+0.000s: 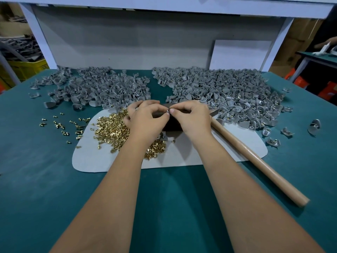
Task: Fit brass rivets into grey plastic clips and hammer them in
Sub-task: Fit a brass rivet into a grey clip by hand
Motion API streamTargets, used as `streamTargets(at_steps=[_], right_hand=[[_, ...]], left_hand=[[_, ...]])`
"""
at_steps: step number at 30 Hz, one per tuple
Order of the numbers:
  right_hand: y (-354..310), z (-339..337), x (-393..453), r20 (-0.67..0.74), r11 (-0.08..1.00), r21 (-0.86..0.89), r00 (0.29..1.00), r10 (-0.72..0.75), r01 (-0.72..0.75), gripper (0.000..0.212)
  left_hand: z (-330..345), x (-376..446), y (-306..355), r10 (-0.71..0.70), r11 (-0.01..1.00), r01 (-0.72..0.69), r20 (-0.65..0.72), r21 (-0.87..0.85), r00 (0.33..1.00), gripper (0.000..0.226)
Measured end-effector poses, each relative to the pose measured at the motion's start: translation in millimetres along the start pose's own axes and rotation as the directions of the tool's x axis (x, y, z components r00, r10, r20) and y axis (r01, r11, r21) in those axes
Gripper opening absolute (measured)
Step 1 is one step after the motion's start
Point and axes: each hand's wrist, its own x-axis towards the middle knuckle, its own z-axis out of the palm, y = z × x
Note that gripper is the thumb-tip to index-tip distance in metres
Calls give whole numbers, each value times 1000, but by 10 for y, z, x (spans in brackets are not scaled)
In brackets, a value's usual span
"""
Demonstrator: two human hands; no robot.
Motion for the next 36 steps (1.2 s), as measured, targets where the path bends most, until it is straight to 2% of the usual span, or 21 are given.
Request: streamTargets(at_steps=[3, 7, 11, 19, 28, 36], right_hand=[[6, 14, 5, 8, 1000, 20, 1000, 21, -21, 7], [2, 38, -3, 16, 994, 97, 999, 45, -47, 21], [5, 37, -5, 27, 993, 101, 998, 51, -53, 20], [16, -12, 18, -6, 989, -146, 999, -34, 33, 27], [111, 45, 25, -25, 948, -285, 987, -158, 145, 12], [147, 0, 11, 10, 933, -304, 980, -199, 193, 7]], left_hand=[[4, 8, -2, -12, 1000, 12, -5, 18, 1000, 21], [-5, 8, 0, -15, 1000, 15, -3, -21, 1000, 22], [-23, 8, 5, -18, 998, 18, 6, -54, 1000, 24], [-19, 32, -18, -29, 996, 31, 18, -78, 999, 22], [-18, 10, 7, -58, 997, 58, 5, -46, 998, 17], [-16, 10, -20, -40, 999, 40, 11, -35, 999, 13]])
